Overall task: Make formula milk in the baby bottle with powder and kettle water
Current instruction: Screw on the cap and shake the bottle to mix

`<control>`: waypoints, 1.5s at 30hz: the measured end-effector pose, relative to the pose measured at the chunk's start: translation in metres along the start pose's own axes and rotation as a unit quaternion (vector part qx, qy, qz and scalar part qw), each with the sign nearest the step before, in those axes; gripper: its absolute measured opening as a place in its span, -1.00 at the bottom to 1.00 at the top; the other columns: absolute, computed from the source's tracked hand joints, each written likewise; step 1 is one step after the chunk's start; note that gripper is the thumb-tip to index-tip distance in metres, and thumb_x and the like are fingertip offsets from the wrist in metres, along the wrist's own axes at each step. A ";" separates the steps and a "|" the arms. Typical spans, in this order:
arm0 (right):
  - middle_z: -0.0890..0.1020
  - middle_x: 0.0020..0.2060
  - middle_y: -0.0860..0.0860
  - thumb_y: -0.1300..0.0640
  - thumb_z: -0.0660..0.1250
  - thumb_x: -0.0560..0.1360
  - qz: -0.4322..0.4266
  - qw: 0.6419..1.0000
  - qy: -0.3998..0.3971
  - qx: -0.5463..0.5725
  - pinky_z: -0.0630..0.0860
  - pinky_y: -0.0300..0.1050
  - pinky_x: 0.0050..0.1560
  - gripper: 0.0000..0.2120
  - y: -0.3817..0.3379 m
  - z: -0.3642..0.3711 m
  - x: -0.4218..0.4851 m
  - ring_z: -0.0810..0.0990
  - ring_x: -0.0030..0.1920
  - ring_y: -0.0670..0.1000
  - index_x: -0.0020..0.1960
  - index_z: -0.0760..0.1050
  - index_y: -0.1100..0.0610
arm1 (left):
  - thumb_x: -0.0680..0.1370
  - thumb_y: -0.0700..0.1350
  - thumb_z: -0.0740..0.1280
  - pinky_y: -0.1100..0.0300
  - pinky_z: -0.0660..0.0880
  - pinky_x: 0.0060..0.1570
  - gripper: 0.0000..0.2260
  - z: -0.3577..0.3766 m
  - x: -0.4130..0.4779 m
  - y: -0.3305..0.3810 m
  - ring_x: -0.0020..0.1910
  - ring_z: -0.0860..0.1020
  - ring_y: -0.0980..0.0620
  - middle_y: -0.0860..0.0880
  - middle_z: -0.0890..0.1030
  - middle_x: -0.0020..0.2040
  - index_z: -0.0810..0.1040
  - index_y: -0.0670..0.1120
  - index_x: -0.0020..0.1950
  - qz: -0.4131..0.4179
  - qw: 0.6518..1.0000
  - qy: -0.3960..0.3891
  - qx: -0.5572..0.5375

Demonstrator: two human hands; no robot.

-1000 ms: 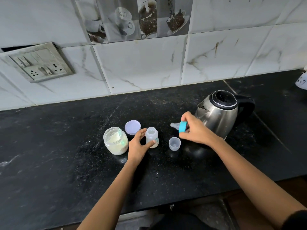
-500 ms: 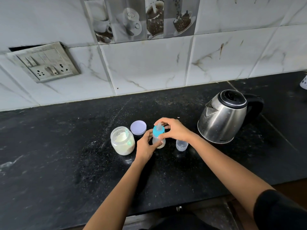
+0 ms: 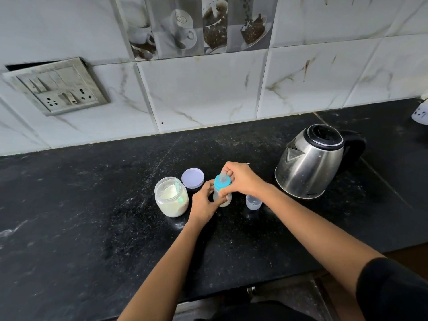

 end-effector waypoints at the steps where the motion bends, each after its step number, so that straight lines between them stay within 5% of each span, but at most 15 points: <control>1: 0.56 -0.09 -0.07 0.05 0.63 0.18 0.025 0.999 0.030 -0.014 0.51 -0.21 -0.13 -0.49 0.003 0.000 -0.003 0.55 -0.09 -0.07 0.00 0.43 0.05 | 0.40 -0.09 0.52 0.25 0.43 0.22 -0.52 0.000 -0.001 0.000 0.14 0.53 0.26 0.15 0.59 0.15 0.45 0.02 0.27 0.003 1.000 0.000 -0.006; 5: 0.55 -0.24 -0.03 -0.26 0.53 0.21 0.062 0.988 0.074 -0.119 0.41 -0.12 -0.25 -0.51 0.015 -0.004 -0.011 0.47 -0.27 -0.07 -0.18 0.38 0.04 | 0.40 -0.09 0.52 0.27 0.43 0.21 -0.53 -0.001 -0.003 0.000 0.13 0.53 0.26 0.14 0.60 0.14 0.46 0.02 0.25 0.000 1.000 0.003 -0.019; 7: 0.53 -0.17 -0.06 -0.29 0.50 0.21 0.037 0.991 0.061 -0.112 0.43 -0.13 -0.20 -0.50 0.019 -0.009 -0.011 0.46 -0.21 -0.10 -0.13 0.38 0.01 | 0.40 -0.08 0.51 0.35 0.41 0.20 -0.53 -0.001 -0.002 0.001 0.13 0.52 0.29 0.16 0.58 0.15 0.46 0.02 0.26 -0.002 1.000 0.000 -0.012; 10: 0.45 0.26 -0.13 -0.07 0.54 0.29 -0.013 0.999 -0.039 0.000 0.39 -0.15 0.23 -0.34 0.016 0.006 -0.011 0.42 0.23 -0.14 0.31 0.35 -0.06 | 0.41 -0.06 0.50 0.48 0.38 0.11 -0.54 -0.002 -0.003 0.004 0.13 0.50 0.33 0.21 0.55 0.13 0.44 0.03 0.27 -0.001 1.000 0.003 0.000; 12: 0.40 0.39 -0.15 0.06 0.50 0.34 -0.024 0.996 -0.073 0.048 0.32 -0.16 0.34 -0.26 0.014 0.018 -0.012 0.36 0.36 -0.15 0.45 0.28 -0.08 | 0.42 -0.08 0.50 0.49 0.38 0.08 -0.56 -0.003 -0.004 0.005 0.13 0.50 0.32 0.21 0.56 0.11 0.45 0.05 0.24 0.008 1.000 0.004 0.003; 19: 0.67 -0.15 -0.12 0.18 0.53 0.33 -0.017 0.997 0.042 0.057 0.52 -0.07 0.15 -0.74 0.030 -0.021 -0.018 0.62 -0.07 -0.17 -0.01 0.59 0.04 | 0.40 -0.11 0.51 0.50 0.35 0.05 -0.51 -0.004 -0.004 0.003 0.11 0.49 0.25 0.18 0.53 0.13 0.43 0.02 0.27 0.001 1.000 0.006 0.022; 23: 0.53 0.22 -0.18 0.23 0.46 0.41 -0.074 0.996 -0.045 0.013 0.49 -0.28 0.09 -0.42 0.006 -0.013 -0.010 0.49 0.17 -0.18 0.36 0.43 -0.09 | 0.39 -0.09 0.52 0.48 0.37 0.06 -0.51 -0.004 0.001 0.006 0.10 0.50 0.29 0.16 0.55 0.13 0.44 0.02 0.26 0.008 0.999 -0.011 0.032; 26: 0.58 0.17 -0.17 0.24 0.47 0.38 -0.076 0.992 -0.095 -0.016 0.50 -0.29 0.06 -0.45 -0.002 -0.002 0.000 0.53 0.14 -0.15 0.32 0.49 -0.08 | 0.39 -0.08 0.52 0.52 0.38 0.06 -0.52 -0.004 0.001 0.009 0.08 0.49 0.36 0.20 0.56 0.10 0.48 0.03 0.27 0.016 0.999 -0.017 0.038; 32: 0.60 -0.09 -0.08 0.18 0.57 0.23 -0.010 0.999 0.017 0.027 0.50 -0.30 -0.17 -0.60 0.005 0.000 -0.001 0.57 -0.15 -0.12 0.02 0.55 0.06 | 0.38 -0.17 0.52 0.54 0.36 0.04 -0.56 -0.003 -0.004 0.010 0.07 0.51 0.36 0.17 0.61 0.08 0.53 0.00 0.23 0.014 1.000 0.023 0.005; 38: 0.55 -0.08 -0.03 0.01 0.53 0.27 0.074 0.975 0.204 -0.046 0.56 -0.11 -0.07 -0.61 0.008 0.008 -0.016 0.55 -0.08 -0.06 -0.01 0.48 0.11 | 0.41 -0.17 0.49 0.57 0.33 0.01 -0.59 -0.002 -0.009 0.014 0.07 0.48 0.43 0.28 0.58 0.02 0.52 0.07 0.21 0.015 0.999 0.040 0.004; 45: 0.40 -0.21 -0.13 0.05 0.60 0.22 -0.057 0.996 -0.048 -0.043 0.37 -0.31 -0.19 -0.51 0.000 -0.004 0.006 0.37 -0.24 -0.15 0.12 0.60 -0.10 | 0.35 -0.09 0.55 0.50 0.40 0.01 -0.57 -0.006 -0.001 0.013 0.02 0.53 0.38 0.20 0.62 0.02 0.55 0.02 0.18 0.004 1.000 0.007 0.019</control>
Point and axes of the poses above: each hand's wrist, its own x-axis towards the middle knuckle, its own z-axis out of the palm, y = z × x, the point moved 9 cm from there along x, towards the middle knuckle
